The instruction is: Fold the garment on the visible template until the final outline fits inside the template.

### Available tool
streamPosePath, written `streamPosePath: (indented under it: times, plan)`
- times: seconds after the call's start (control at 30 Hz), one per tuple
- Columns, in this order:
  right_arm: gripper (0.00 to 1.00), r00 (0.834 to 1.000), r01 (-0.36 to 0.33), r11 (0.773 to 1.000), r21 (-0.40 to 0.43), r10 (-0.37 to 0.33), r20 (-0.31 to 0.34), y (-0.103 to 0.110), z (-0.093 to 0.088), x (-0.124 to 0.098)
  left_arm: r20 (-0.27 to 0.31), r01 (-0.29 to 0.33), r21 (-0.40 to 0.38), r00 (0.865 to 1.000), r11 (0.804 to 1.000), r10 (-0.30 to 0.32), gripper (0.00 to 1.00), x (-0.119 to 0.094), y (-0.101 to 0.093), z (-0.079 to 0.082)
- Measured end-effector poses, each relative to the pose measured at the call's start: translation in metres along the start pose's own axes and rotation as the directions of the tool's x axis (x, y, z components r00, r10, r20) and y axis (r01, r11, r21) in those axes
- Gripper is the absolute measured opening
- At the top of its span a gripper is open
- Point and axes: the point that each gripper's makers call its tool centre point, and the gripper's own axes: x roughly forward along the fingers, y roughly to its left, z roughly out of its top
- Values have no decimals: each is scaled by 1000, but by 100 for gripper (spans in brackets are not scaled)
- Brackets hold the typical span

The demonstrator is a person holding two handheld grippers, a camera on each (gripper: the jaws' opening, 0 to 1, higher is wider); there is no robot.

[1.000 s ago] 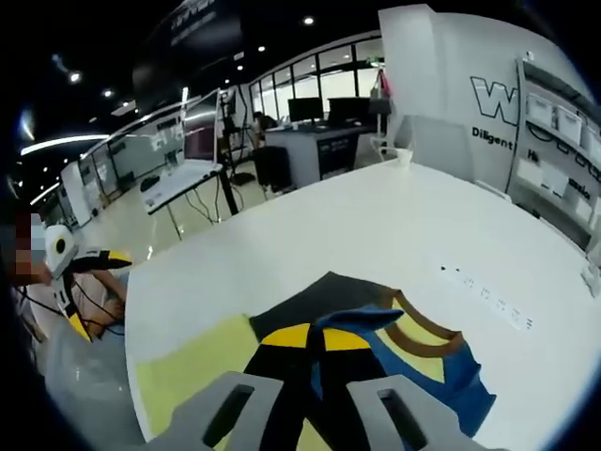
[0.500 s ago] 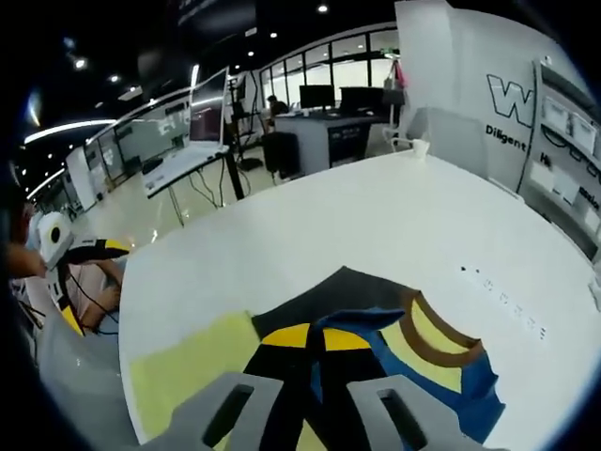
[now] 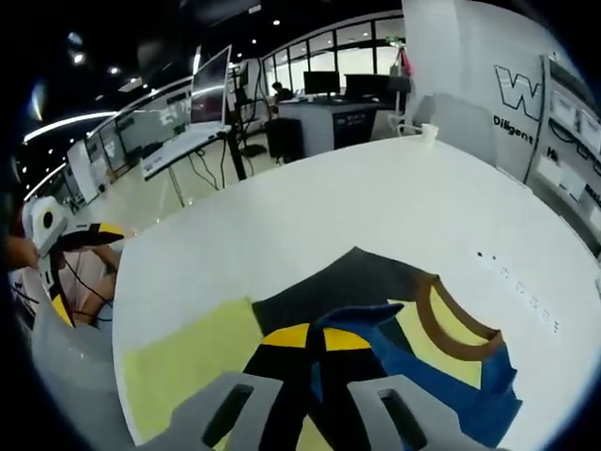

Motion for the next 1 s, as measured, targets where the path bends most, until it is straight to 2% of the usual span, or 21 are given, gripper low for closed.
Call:
streamPosePath:
  times: [0.5, 0.87, 1.0]
  plan:
    - [0, 1000, -8, 1000, -20, 8, -22, 8, -13, 15, -11, -7, -1, 1000, 1000, 7, 97, -2, 13, -4]
    - [0, 1000, -20, 999, -25, 19, -23, 10, -16, 18, -19, 2, -7, 1000, 1000, -2, 97, -1, 10, -8]
    - [0, 999, -49, 998, -27, 48, -22, 18, -18, 20, -17, 4, -8, 1000, 1000, -4, 97, 0, 9, -6]
